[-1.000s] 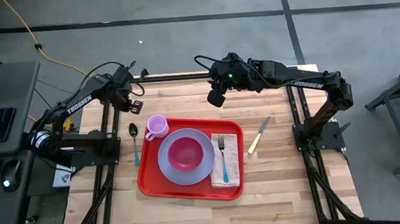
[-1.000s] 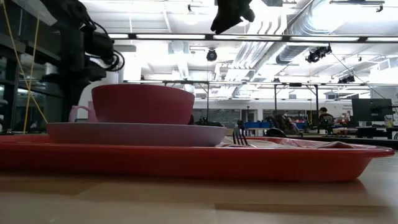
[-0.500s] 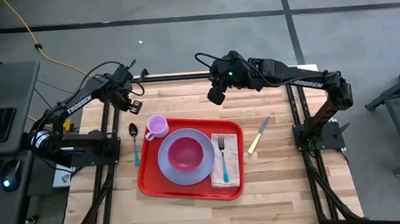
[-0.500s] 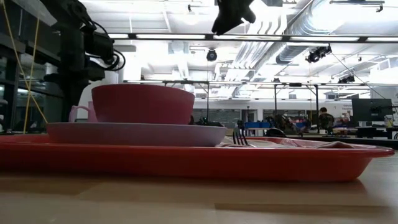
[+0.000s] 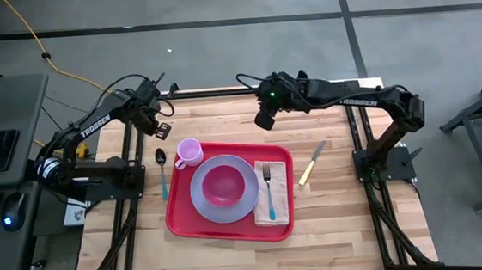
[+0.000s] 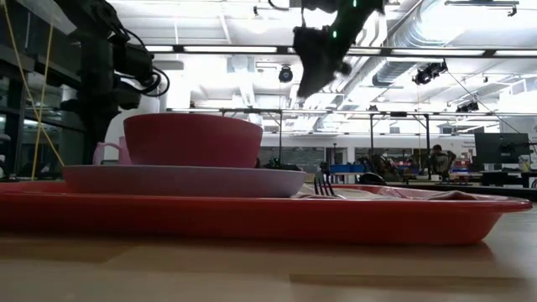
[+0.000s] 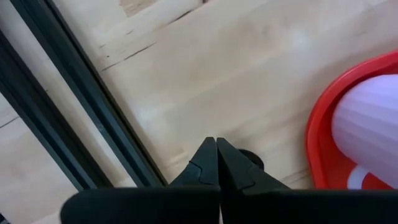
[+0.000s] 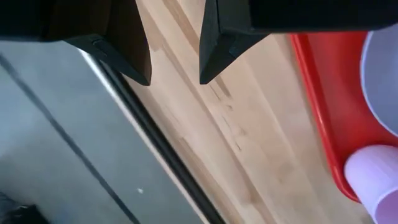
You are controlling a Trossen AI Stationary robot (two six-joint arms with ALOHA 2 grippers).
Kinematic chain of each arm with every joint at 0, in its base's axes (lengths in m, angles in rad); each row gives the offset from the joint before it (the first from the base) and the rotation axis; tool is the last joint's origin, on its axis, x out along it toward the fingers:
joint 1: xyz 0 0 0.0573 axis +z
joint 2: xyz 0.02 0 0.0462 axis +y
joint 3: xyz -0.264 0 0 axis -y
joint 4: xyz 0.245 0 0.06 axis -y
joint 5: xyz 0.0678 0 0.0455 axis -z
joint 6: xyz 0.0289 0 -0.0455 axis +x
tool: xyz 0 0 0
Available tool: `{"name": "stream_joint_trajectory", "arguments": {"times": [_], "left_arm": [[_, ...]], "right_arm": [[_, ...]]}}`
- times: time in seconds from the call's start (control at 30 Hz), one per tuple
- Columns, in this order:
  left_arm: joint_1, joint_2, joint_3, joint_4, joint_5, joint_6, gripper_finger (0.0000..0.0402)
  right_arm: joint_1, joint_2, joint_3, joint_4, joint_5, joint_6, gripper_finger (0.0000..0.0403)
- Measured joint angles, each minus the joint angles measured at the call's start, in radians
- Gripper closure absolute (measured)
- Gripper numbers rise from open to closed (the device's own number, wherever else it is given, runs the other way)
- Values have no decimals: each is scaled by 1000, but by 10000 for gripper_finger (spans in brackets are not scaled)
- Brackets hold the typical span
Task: Set up tray
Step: Put the blue spoon on top of the gray napkin to the left of the blue fork
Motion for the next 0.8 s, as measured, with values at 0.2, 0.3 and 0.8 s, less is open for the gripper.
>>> {"name": "stream_joint_trajectory", "arguments": {"times": [0.2,0.3,0.8], "left_arm": [[0,0,0,-29,-1,39,380],[0,0,0,-57,-1,90,380],[-2,2,0,-152,71,336,380]], "right_arm": [[-73,0,-164,268,-157,-19,289],[-111,-17,-222,353,-214,-19,289],[-236,-217,-604,835,-484,138,289]]}}
